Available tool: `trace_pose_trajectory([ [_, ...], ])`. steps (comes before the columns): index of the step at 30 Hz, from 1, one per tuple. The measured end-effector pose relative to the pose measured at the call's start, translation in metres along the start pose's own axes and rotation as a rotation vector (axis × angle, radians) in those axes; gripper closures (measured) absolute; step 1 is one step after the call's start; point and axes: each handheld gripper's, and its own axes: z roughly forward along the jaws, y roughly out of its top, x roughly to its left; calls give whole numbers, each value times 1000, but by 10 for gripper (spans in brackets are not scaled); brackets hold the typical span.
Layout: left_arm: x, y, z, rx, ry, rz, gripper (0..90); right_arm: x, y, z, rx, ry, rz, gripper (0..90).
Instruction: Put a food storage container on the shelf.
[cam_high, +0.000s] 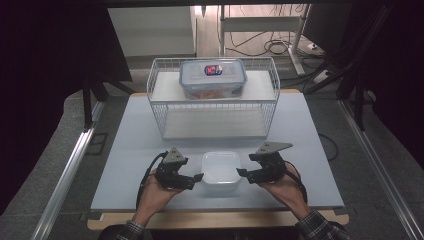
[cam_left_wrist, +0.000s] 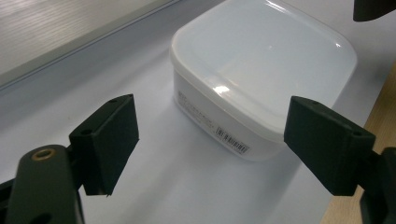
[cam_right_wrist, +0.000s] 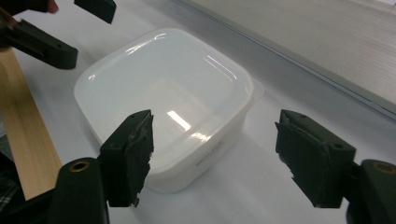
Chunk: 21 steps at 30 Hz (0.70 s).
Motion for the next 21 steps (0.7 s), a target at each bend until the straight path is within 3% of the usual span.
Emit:
trace_pose_trajectory([
  [10, -1, 6, 13, 16, -28, -19, 156, 2, 3, 11, 14, 2, -13, 291],
  [11, 1, 5, 16, 11, -48, -41, 155, 1, 1, 14, 23, 0, -20, 252],
  [14, 3, 3, 18, 3, -70, -60, 151, 0, 0, 17, 31, 3, -20, 235],
  [15, 5, 2, 20, -1, -96, -85, 151, -1, -1, 20, 47, 9, -13, 220],
  [21, 2, 0, 23, 2, -160, -95, 179, -2, -4, 24, 58, 71, 40, 219],
])
